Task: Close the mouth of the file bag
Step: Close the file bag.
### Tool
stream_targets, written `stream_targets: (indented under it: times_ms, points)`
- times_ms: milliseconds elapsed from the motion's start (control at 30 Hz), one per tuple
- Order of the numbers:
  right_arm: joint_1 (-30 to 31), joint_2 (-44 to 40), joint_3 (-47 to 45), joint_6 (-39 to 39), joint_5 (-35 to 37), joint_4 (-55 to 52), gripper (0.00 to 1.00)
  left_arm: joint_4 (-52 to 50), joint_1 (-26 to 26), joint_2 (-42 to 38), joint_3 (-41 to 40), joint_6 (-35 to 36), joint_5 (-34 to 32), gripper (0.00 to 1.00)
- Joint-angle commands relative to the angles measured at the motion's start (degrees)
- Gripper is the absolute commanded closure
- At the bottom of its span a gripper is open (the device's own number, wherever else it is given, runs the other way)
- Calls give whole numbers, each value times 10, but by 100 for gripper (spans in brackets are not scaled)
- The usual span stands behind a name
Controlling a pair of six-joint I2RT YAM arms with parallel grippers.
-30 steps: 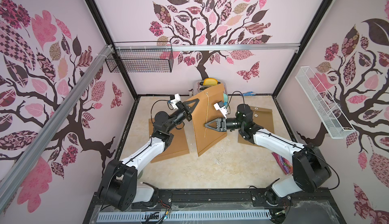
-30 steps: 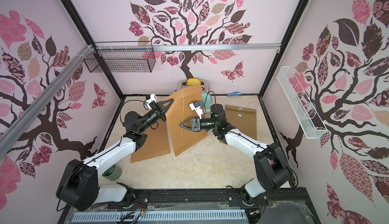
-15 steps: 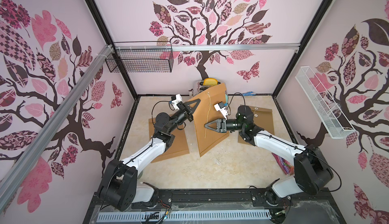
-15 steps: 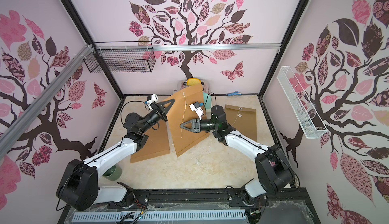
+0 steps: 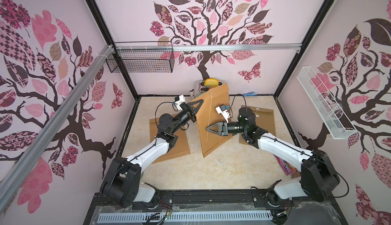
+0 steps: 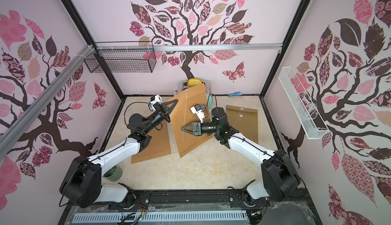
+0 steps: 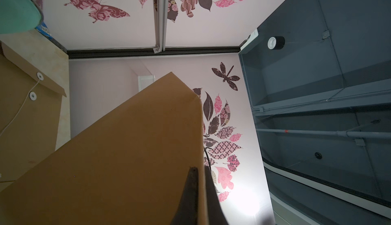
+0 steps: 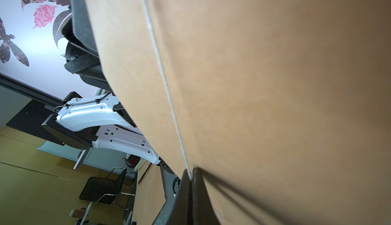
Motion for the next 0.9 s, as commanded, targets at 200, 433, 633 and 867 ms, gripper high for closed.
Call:
stream_targets:
  times_ms: [200, 433, 633, 867]
  points:
    - [0, 6, -15, -13, 5, -6, 100, 67, -2, -11, -2, -44, -12, 100]
    - [-11, 6, -8, -30, 9, -28, 100, 107, -6, -12, -15, -86, -14, 100]
    - [-37, 6, -22, -24, -1, -17, 100, 106, -6, -23, -18, -93, -10, 100]
    - [-63, 4, -7, -64, -4, -82, 100, 142, -22, -24, -34, -110, -22, 100]
